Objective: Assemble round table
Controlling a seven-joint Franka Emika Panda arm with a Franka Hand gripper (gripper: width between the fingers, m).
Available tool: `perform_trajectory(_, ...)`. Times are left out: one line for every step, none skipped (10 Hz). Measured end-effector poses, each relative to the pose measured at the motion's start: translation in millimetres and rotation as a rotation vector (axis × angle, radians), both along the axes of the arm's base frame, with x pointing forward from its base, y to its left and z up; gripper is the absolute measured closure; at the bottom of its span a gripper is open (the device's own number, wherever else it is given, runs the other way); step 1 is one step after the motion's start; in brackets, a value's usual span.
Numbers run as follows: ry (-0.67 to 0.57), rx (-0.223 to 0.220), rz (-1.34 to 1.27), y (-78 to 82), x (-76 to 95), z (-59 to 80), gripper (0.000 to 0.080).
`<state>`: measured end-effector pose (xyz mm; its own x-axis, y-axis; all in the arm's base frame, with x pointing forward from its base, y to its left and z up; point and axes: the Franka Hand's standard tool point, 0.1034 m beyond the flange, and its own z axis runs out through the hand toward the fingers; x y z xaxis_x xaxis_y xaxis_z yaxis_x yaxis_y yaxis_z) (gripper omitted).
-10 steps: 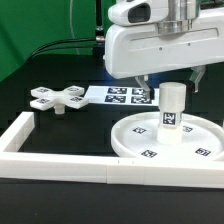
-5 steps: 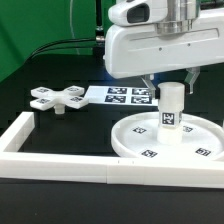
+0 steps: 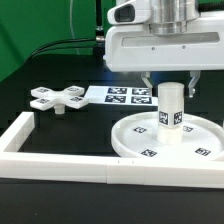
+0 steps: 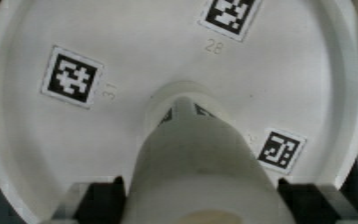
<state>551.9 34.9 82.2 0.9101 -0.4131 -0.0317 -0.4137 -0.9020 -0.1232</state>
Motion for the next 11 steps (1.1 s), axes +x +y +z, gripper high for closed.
perform_trajectory(0.021, 0.016, -0.171, 0.8, -0.9, -0.5, 0.0393)
perform_trajectory(0.039, 0.029, -0.304, 1.3, -1.1, -0.5, 0.0393)
perform_trajectory(0.049, 0.035, -0.378, 1.4, -0.9, -0.7, 0.0393)
perform_trajectory(0.058, 0.039, -0.439, 1.6, -0.5, -1.0, 0.0393)
perform_trajectory(0.077, 0.053, -0.557, 1.9, -0.2, -1.1, 0.0393)
perform_trajectory(0.094, 0.063, -0.655, 2.6, 0.0, -1.1, 0.0393)
perform_trajectory(0.106, 0.064, -0.696, 4.4, -0.1, -0.8, 0.0392)
perform_trajectory(0.121, 0.075, -0.785, 5.4, 0.1, -0.7, 0.0392)
perform_trajectory(0.127, 0.080, -0.820, 5.6, 0.3, -1.0, 0.0392)
perform_trajectory(0.128, 0.085, -0.833, 5.5, 0.6, -1.3, 0.0392)
perform_trajectory(0.133, 0.087, -0.875, 6.8, 0.9, -1.1, 0.0392)
